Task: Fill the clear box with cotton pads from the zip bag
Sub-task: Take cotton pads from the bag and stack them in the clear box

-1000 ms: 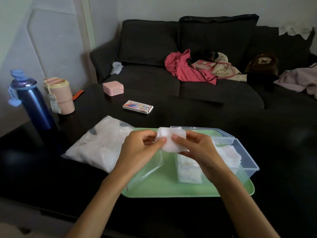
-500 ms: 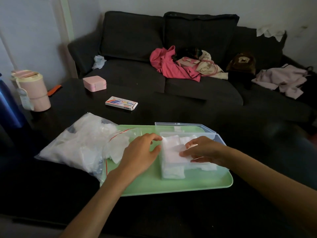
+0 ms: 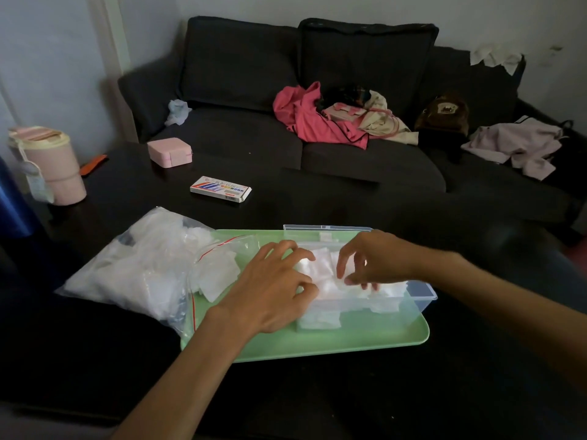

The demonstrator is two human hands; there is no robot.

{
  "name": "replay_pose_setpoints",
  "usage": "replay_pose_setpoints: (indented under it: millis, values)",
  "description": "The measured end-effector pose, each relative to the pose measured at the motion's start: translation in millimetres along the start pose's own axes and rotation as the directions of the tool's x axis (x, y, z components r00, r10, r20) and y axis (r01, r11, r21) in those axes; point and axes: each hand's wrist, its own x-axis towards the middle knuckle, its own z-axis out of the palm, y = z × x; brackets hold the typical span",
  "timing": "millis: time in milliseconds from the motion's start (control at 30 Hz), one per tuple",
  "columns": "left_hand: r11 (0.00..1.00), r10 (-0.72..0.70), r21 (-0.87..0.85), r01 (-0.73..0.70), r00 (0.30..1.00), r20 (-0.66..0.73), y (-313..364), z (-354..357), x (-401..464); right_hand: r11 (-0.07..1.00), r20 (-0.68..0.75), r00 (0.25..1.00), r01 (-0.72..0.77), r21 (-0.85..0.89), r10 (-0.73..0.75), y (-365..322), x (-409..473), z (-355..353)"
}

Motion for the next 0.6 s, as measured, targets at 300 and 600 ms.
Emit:
replay_pose_setpoints:
  millis: [300, 600]
  values:
    - [1.0, -0.02, 0.009, 0.02, 1.0, 0.023, 1, -1, 2, 0.841, 0.364, 0.932, 0.195, -0.505, 0.003, -26, 19, -2]
    - [0.991, -0.045, -0.121, 0.051, 0.998, 0.054, 1, -1, 1, 0.952, 0.436, 0.895, 0.045, -0.302, 0.096, -17, 15, 1]
